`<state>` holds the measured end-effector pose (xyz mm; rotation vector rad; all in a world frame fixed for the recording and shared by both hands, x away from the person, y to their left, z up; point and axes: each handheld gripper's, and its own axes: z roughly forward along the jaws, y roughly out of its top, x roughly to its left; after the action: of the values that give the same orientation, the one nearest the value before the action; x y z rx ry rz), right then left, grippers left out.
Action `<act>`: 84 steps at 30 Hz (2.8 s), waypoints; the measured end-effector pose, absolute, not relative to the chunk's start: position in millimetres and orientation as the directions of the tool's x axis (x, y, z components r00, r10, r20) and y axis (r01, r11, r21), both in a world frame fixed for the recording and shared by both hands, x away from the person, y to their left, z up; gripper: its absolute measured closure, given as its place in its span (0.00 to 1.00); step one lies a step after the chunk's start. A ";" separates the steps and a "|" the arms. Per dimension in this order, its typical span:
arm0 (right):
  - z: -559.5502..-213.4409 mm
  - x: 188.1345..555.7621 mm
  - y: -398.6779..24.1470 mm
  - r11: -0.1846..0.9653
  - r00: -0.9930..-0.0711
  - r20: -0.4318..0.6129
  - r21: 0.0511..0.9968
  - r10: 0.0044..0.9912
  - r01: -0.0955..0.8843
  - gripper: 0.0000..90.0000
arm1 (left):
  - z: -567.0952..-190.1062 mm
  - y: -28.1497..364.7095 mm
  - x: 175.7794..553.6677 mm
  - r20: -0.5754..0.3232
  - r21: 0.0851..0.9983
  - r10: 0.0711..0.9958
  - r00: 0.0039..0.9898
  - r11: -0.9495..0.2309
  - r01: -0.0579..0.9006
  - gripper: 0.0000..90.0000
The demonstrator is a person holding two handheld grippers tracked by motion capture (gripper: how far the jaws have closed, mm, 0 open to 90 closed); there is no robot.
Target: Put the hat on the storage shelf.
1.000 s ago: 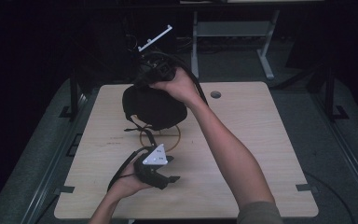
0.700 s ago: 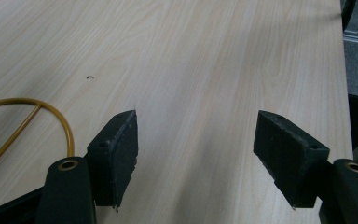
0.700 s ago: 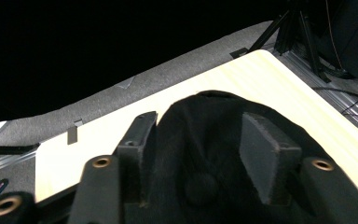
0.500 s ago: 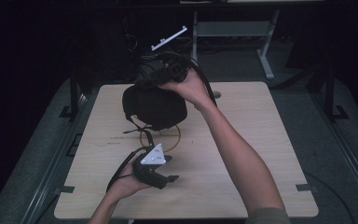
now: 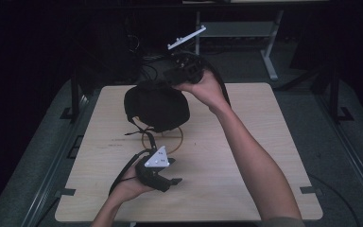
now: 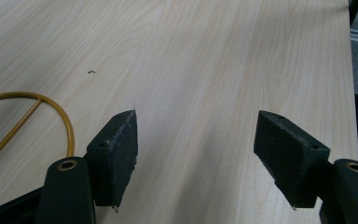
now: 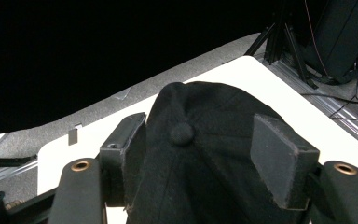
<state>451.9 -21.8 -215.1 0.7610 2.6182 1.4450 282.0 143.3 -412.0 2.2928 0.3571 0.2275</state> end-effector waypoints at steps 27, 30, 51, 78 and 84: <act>-218.7 426.5 -82.7 0.410 -0.866 0.186 0.822 0.464 0.396 0.32 | -411.0 145.5 282.7 0.054 0.748 0.344 0.937 -0.635 0.191 0.34; -221.0 421.9 -92.1 0.401 -0.862 0.193 0.823 0.470 0.403 0.31 | -412.0 145.2 282.5 0.053 0.749 0.347 0.937 -0.634 0.192 0.33; -247.4 392.2 -163.2 0.348 -0.823 0.212 0.830 0.527 0.437 0.27 | -414.9 143.5 281.8 0.065 0.747 0.345 0.936 -0.639 0.183 0.33; -307.5 361.3 -233.0 0.295 -0.759 0.271 0.804 0.592 0.516 0.26 | -417.2 142.6 281.7 0.063 0.745 0.349 0.935 -0.640 0.189 0.32; -321.0 355.4 -242.8 0.287 -0.747 0.282 0.797 0.602 0.531 0.25 | -417.0 143.4 281.8 0.058 0.748 0.355 0.933 -0.634 0.195 0.32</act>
<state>355.4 -242.8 -321.0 1.0858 2.4599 1.4777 281.8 143.4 -417.0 2.2732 0.3872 0.2540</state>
